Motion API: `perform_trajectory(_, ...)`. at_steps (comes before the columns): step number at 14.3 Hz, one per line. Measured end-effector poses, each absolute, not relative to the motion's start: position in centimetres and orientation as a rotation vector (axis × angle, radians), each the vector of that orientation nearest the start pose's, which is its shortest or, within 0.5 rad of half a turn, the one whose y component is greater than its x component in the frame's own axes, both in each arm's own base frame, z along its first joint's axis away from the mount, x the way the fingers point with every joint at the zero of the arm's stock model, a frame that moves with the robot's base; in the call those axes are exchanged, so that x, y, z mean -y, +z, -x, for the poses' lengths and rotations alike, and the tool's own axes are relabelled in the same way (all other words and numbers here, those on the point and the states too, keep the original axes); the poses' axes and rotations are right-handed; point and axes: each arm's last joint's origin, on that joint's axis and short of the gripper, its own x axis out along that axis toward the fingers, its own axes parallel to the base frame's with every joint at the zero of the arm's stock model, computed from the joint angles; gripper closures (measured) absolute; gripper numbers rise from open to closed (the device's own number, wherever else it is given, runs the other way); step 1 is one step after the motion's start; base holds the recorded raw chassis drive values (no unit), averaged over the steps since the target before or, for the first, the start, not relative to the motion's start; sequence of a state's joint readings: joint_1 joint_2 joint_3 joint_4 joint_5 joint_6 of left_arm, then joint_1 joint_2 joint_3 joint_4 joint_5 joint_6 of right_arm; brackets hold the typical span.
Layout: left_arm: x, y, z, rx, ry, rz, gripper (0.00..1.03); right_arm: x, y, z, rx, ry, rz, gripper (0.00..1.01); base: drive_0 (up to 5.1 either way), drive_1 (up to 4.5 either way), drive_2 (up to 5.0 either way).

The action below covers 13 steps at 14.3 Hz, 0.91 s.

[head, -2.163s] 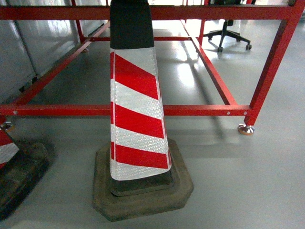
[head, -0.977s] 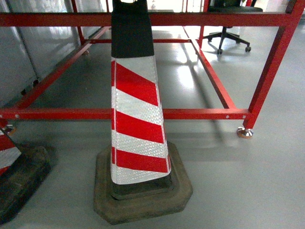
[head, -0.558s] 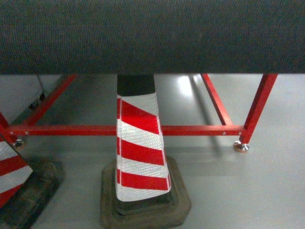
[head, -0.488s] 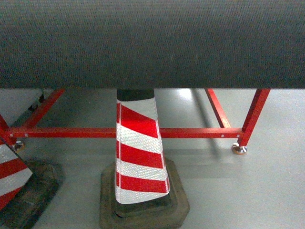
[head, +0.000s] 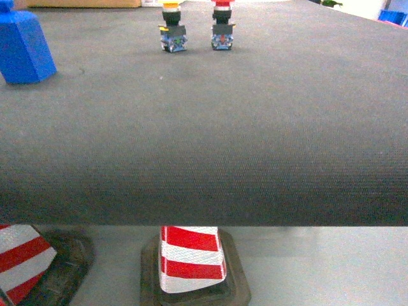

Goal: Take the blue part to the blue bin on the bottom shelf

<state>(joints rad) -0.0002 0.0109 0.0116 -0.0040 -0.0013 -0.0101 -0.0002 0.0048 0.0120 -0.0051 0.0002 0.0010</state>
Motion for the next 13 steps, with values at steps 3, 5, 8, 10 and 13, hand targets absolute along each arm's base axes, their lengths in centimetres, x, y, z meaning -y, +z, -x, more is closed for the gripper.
perform_trajectory(3,0.00,16.62,-9.77,-0.003,0.001,0.010,0.05,0.00,16.68,-9.73,0.002,0.000,0.001,0.03,0.0,0.00,0.0)
perform_trajectory(5,0.00,16.62,-9.77,-0.003,0.000,0.010,0.05,0.00,16.67,-9.73,0.002,0.000,-0.001,0.03,0.0,0.00,0.0)
perform_trajectory(8,0.00,16.63,-9.77,-0.003,0.002,0.010,0.05,0.00,16.67,-9.73,0.002,0.000,-0.001,0.03,0.0,0.00,0.0)
perform_trajectory(10,0.00,16.63,-9.77,-0.003,0.000,0.010,0.05,0.00,16.70,-9.73,0.004,0.000,-0.001,0.03,0.0,0.00,0.0)
perform_trajectory(13,0.00,16.61,-9.77,-0.005,0.000,0.010,0.05,0.00,16.66,-9.73,0.000,-0.001,0.000,0.03,0.0,0.00,0.0)
